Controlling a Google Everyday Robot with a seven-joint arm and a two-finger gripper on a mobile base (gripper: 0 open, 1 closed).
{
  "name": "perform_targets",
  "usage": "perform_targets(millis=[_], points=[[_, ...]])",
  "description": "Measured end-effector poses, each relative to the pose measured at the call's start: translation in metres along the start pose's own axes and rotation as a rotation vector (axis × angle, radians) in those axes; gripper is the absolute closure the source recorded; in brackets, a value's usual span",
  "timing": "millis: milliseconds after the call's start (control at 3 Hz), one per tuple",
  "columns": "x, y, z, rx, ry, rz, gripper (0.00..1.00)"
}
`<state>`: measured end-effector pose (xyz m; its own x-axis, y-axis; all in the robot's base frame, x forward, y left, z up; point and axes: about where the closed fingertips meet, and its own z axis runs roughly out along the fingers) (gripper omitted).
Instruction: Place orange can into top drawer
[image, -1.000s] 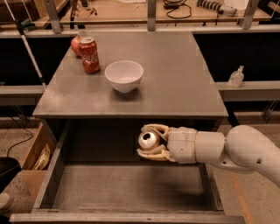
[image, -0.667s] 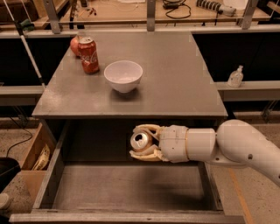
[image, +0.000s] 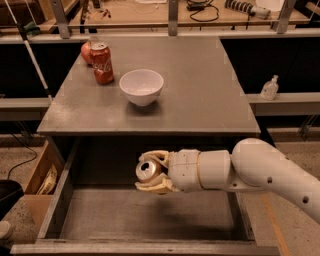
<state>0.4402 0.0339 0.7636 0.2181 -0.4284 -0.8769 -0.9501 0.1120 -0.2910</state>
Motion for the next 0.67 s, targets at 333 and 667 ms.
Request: perform_targets(millis=[333, 667], points=[[-0.0025, 0.0072, 0.0062, -0.011, -0.017, 0.032, 1.0], [-0.0051, 0.0108, 0.0113, -0.01, -0.031, 0.061, 1.0]])
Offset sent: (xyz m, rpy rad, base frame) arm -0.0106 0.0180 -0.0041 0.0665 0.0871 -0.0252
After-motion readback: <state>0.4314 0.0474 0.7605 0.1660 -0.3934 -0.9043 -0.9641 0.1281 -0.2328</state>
